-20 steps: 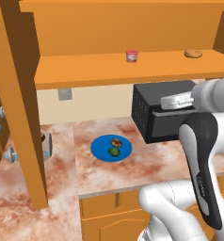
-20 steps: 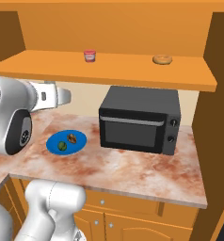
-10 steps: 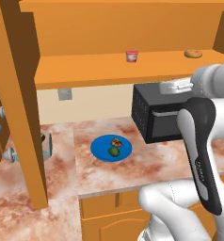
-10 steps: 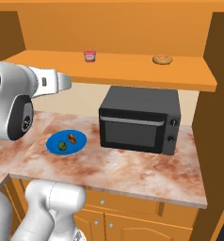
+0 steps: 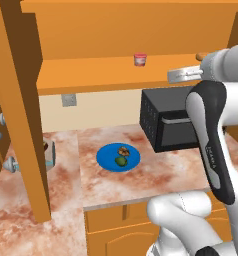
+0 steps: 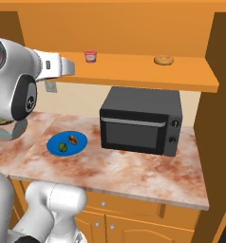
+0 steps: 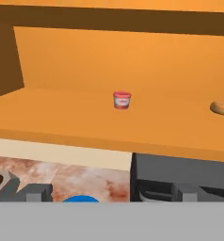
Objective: Pick the avocado and bread from the counter and place them on the plate. Then pick the jam from the cabinet and place it next to the plate. Lastly close the cabinet door.
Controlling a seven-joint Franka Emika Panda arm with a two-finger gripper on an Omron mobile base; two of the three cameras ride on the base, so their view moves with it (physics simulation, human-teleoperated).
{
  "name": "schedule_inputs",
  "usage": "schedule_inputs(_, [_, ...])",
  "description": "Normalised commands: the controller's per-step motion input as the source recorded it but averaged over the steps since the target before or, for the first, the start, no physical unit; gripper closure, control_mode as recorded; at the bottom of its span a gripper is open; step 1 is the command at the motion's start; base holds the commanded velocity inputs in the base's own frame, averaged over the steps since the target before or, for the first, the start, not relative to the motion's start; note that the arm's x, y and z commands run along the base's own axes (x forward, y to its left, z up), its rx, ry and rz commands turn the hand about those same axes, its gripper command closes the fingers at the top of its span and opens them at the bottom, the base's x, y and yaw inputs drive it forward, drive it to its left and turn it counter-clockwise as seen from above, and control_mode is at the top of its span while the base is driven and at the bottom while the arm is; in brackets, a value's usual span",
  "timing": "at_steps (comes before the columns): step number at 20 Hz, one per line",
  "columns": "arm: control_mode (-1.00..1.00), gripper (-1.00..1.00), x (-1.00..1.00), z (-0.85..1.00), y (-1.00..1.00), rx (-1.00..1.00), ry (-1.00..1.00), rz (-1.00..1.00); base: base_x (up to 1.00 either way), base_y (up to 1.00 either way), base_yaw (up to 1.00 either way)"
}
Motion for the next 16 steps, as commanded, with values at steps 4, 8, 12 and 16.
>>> schedule_inputs(4, [-1.0,-1.0,0.43,0.0,0.0,0.0,0.0,0.0,0.0,0.0,0.0])
schedule_inputs(8, [-1.0,-1.0,0.44,0.0,0.0,0.0,0.0,0.0,0.0,0.0,0.0])
schedule_inputs(12, [-1.0,-1.0,0.56,0.0,0.0,0.0,0.0,0.0,0.0,0.0,0.0])
schedule_inputs(16, [-1.0,-1.0,0.56,0.0,0.01,0.0,0.02,0.0,0.0,0.0,0.0])
